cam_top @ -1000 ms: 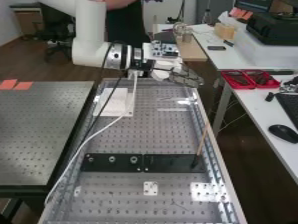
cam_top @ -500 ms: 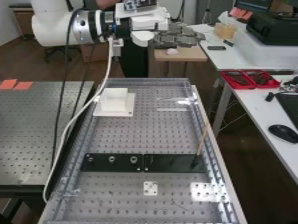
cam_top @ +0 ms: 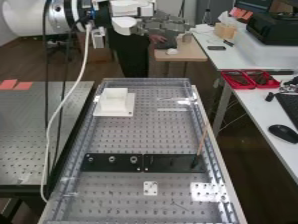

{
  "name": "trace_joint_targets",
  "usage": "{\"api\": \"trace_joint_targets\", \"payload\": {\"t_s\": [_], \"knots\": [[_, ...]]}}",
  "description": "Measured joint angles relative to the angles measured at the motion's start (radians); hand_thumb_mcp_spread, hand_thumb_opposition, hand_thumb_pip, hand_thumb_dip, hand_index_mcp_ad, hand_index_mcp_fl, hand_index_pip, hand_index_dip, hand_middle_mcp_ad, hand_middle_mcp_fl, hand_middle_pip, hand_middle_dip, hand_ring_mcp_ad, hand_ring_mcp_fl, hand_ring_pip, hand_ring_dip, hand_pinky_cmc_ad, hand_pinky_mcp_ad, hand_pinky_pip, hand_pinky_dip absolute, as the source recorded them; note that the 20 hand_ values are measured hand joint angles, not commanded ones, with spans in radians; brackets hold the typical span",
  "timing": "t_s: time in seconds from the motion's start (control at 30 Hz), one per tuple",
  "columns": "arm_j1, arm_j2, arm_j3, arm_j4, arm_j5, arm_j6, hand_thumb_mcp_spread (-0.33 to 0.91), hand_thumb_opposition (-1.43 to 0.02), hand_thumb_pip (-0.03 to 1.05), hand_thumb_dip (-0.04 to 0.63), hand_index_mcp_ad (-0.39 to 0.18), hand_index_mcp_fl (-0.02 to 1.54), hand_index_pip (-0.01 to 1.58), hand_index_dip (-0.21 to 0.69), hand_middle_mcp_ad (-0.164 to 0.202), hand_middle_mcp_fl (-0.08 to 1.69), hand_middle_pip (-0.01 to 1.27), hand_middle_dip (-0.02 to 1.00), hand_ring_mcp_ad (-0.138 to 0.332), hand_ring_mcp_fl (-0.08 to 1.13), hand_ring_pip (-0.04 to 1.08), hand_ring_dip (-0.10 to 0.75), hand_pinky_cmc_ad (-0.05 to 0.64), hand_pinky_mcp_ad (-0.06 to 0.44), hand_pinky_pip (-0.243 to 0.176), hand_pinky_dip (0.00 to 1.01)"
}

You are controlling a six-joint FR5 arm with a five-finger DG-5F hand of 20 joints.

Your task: Grab the drill bit and place it in the clear container

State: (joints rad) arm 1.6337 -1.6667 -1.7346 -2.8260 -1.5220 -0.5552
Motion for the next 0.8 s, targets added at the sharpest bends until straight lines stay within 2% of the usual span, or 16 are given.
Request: {"api": "trace_joint_targets", "payload": {"t_s": [0.27,0.8], "knots": [[-0.004,0.014,0.004,-0.003,-0.006,-0.012,0.38,-0.75,0.28,0.162,-0.106,0.60,0.04,0.661,0.094,0.21,0.12,0.27,0.159,0.04,0.10,0.059,0.279,0.136,-0.094,0.19],[-0.010,-0.002,0.004,0.004,-0.013,-0.005,0.38,-0.75,0.27,0.159,-0.098,0.60,0.04,0.661,0.094,0.21,0.12,0.27,0.162,0.04,0.10,0.059,0.279,0.136,-0.094,0.19]]}}
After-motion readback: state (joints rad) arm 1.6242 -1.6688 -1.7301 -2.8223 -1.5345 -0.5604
